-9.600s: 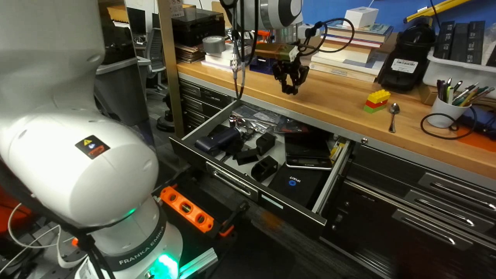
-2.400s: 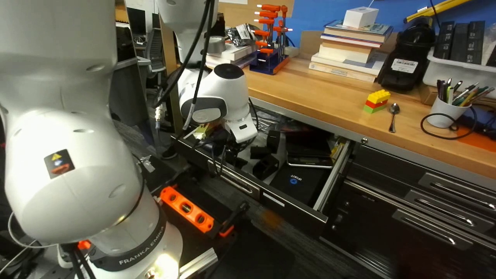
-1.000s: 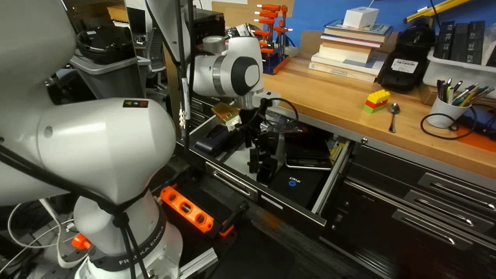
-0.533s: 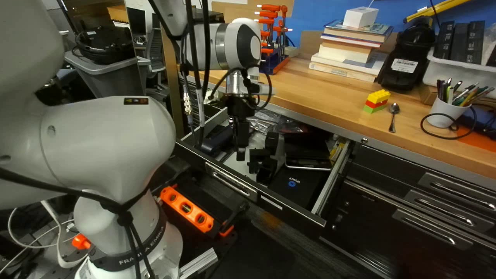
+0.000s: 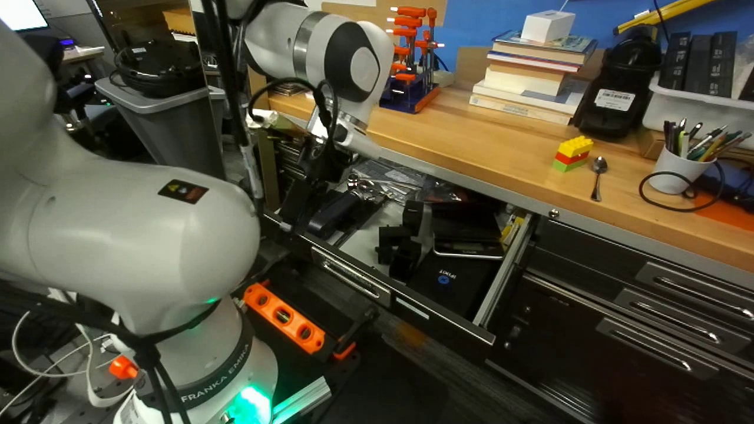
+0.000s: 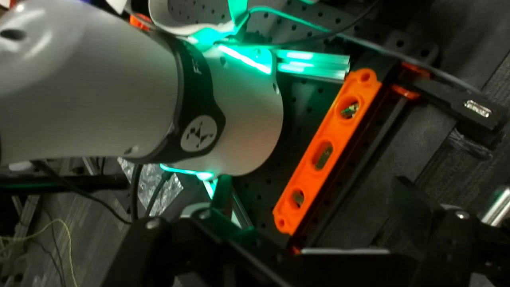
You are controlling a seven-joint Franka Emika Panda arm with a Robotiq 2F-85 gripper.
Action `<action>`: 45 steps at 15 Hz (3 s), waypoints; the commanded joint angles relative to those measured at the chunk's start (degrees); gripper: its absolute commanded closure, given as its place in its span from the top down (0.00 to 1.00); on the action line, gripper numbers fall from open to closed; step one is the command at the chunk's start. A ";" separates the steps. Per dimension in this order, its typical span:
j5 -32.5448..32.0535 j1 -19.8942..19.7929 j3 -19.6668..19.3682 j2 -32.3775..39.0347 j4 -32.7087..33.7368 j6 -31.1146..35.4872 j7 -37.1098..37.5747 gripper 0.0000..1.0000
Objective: Put the three black objects in the open drawer then close the drawer
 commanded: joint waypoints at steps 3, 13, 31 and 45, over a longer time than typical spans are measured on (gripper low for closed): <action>14.14 -16.23 14.31 4.65 -0.25 4.90 -8.11 1.00; 25.90 -23.14 20.18 17.39 -0.29 16.32 -13.96 1.00; 51.38 -24.01 32.62 30.30 1.48 71.07 -30.59 1.00; 60.97 -40.74 45.85 50.20 26.94 74.27 -65.14 1.00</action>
